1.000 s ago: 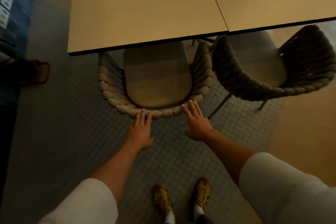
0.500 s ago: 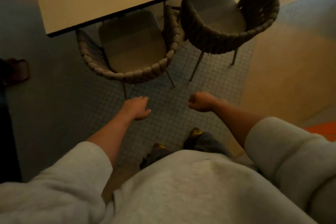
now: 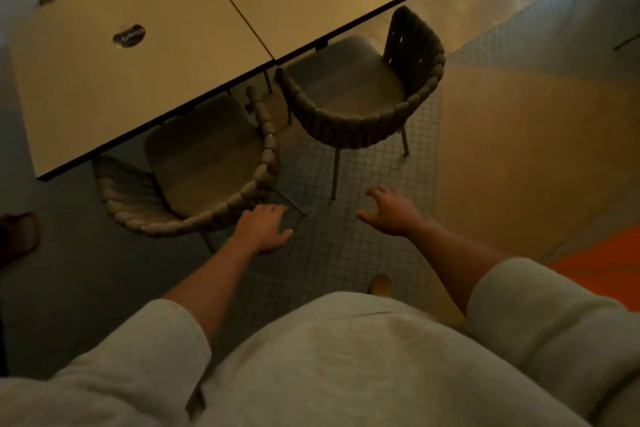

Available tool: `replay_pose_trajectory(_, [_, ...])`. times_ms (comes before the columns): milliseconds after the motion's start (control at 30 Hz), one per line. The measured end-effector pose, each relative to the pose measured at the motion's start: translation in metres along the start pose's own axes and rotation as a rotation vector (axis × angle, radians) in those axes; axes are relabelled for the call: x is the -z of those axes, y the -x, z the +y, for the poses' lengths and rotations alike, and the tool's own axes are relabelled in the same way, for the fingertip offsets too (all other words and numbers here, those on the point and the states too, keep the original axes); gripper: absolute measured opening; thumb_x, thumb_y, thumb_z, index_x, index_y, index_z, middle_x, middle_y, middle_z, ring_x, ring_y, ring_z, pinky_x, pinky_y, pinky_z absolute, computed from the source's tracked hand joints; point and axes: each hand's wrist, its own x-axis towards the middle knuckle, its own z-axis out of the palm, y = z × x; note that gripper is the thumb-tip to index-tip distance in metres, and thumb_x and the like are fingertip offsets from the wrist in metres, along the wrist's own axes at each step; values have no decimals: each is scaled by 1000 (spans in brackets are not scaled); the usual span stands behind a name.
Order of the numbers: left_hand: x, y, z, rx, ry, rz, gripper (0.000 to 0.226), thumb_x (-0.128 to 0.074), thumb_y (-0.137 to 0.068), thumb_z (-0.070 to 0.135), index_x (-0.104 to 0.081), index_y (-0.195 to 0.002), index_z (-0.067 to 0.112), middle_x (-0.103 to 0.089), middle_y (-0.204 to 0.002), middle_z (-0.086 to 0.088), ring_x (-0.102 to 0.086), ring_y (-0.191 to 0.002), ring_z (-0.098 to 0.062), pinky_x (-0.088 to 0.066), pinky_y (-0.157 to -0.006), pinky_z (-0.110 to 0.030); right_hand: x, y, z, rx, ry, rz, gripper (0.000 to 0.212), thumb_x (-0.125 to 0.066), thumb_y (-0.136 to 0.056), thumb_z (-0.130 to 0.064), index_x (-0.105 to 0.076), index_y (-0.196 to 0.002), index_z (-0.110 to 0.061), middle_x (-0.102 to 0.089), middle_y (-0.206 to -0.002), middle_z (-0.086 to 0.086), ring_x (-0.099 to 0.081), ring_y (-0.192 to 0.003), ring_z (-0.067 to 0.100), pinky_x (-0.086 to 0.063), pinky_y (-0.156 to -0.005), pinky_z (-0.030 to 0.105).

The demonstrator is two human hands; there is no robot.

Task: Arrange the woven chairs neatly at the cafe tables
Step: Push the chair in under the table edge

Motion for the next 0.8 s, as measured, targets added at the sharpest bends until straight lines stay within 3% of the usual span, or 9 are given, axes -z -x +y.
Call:
replay_pose_trajectory(100, [24, -28, 36, -46, -36, 63, 70, -46, -94, 64, -39, -151, 24, -41, -158, -1, -33, -147, -24, -28, -118, -46, 28, -17, 35, 56, 89, 17, 84, -48, -91, -73, -33, -156, -22, -24, -166, 5, -18, -154, 28, -20, -123, 57])
replay_pose_trajectory(200, [44, -52, 68, -36, -8, 80, 71, -44, -96, 64, -36, -154, 24, -36, -161, -1, -26, -151, -24, -19, -122, -48, 51, -33, 66, 72, 101, 5, 87, -47, -89, -76, -33, -156, -23, -24, -166, 6, -18, -154, 28, -18, -123, 57])
replay_pose_trajectory(433, [63, -90, 116, 19, 28, 53, 72, -45, -96, 63, -34, -155, 24, -36, -161, -1, -26, -151, -24, -20, -122, -49, 91, -60, 109, 99, 111, -20, 74, -57, -92, -60, -40, -152, -20, -38, -159, 6, -35, -147, 28, -31, -119, 54])
replay_pose_trajectory(800, [99, -179, 139, 77, 113, 54, 72, -49, -94, 63, -40, -152, 23, -45, -155, -5, -42, -142, -28, -35, -113, -48, 142, -123, 150, 76, 116, -22, 74, -57, -92, -61, -38, -152, -22, -40, -158, 6, -39, -144, 29, -39, -114, 54])
